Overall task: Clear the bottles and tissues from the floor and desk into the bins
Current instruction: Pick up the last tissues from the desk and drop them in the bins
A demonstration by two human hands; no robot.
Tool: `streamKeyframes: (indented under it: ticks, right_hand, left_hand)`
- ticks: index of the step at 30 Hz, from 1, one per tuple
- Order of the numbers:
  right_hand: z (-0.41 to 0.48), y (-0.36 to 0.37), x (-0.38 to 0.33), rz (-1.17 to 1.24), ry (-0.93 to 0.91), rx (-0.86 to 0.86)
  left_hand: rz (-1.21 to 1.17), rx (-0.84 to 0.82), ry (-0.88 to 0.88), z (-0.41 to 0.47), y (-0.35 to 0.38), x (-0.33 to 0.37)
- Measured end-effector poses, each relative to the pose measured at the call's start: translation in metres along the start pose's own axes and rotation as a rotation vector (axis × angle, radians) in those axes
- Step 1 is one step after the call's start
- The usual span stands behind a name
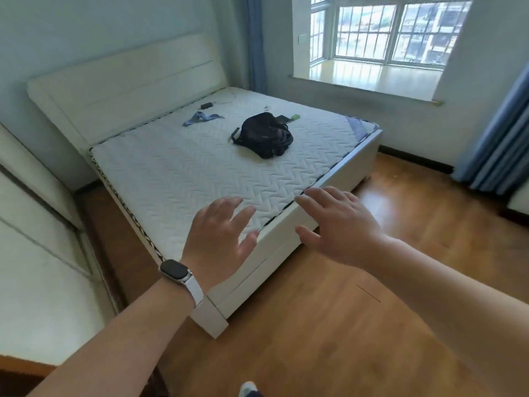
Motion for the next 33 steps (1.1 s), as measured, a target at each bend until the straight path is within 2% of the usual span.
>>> streamKeyframes:
  ticks: [9, 17, 21, 29, 33]
  right_hand:
    - [0.017, -0.026, 0.101, -0.117, 0.267, 0.046]
    - [0.091, -0.034, 0.18, -0.236, 0.477, 0.118]
    - [0.128, -0.05, 0.21, -0.266, 0.589, 0.186]
    - [0.152, -0.064, 0.254, -0.267, 0.763, 0.291]
    - [0.152, -0.077, 0.283, -0.293, 0.806, 0.328]
  left_hand:
    - [-0.149, 0.04, 0.24, 0.131, 0.072, 0.051]
    - [-0.309, 0.015, 0.417, 0.286, 0.152, 0.056]
    - [-0.389, 0.059, 0.52, 0.357, 0.18, 0.061]
    - [-0.463, 0.122, 0.708, 0.451, 0.205, 0.098]
    - [-0.486, 0.144, 0.749, 0.484, 0.213, 0.124]
Point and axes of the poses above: each hand's wrist, its own z-axis towards the middle knuckle, its own y-axis out of the palm, x = y × z, the point moved 2 cm from there along z, towards the middle knuckle, and after that the axes turned 15 degrees about z, right-handed, at the moved point
